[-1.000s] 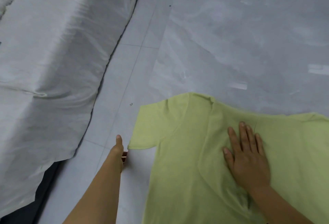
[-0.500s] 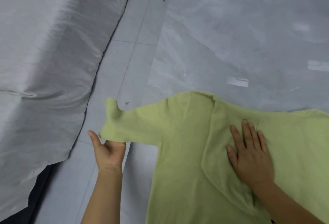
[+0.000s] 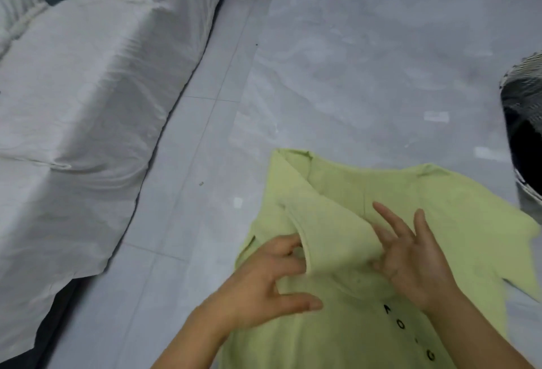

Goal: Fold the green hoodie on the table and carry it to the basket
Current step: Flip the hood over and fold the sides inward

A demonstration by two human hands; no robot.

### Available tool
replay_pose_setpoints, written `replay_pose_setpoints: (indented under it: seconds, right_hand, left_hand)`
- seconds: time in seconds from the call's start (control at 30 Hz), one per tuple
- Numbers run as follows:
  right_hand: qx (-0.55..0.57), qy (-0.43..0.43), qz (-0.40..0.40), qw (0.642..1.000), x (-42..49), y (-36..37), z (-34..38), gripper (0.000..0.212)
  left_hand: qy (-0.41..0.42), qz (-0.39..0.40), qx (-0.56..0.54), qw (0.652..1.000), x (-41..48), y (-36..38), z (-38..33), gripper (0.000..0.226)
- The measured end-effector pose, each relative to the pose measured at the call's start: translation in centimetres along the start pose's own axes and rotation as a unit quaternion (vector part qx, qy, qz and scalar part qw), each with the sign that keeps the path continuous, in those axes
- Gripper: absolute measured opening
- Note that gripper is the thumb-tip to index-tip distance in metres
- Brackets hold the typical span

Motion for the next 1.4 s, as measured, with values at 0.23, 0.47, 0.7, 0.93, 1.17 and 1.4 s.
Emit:
replay_pose_setpoints:
  seconds: [0.23, 0.47, 0.7, 0.93, 1.17, 1.4]
  right_hand:
    - [-0.09, 0.055, -0.15, 0.983, -6.8, -6.6, -6.2, 0.067]
    - [-0.499, 0.079, -0.179, 0.844, -4.4, -4.2, -7.1, 0.037]
    - [-0.638, -0.062, -0.024, 0.767, -7.4, 1.4, -5.2, 0.024]
    - [-0.668, 0.091, -0.057, 0.736, -13.4, -13.3, -12.1, 0.021]
    - [-0.536, 0.164, -0.228, 0.796, -13.6, -12.2, -15.4, 0.041]
    - [-0.484, 0.166, -0.308, 0.802, -14.8, -9.3, -15.1, 0.034]
  left_hand:
    - [-0.094, 0.295, 0.433, 0.847, -2.5, 13.4, 7.4, 0.066]
    - [-0.21, 0.16, 0.382, 0.886, -1.7, 9.2, 10.8, 0.054]
    - [-0.368, 0.213, 0.359, 0.831, 1.1, 3.9, 14.1, 0.06]
    - [-0.444, 0.155, 0.41, 0.782, 2.9, -1.7, 14.4, 0.037]
    - [-0.269, 0.175, 0.415, 0.851, 13.4, -5.5, 13.1, 0.052]
    - [-0.288, 0.288, 0.412, 0.816, 15.4, -8.5, 17.0, 0.028]
Point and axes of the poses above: each hand's wrist, its own x-axis towards the middle knuckle, its own y-axis out of the palm, z = x × y, the point moved 5 cm from there along x, towards the middle knuckle, and after that the axes turned 13 degrees about z, right-handed, at the moved point
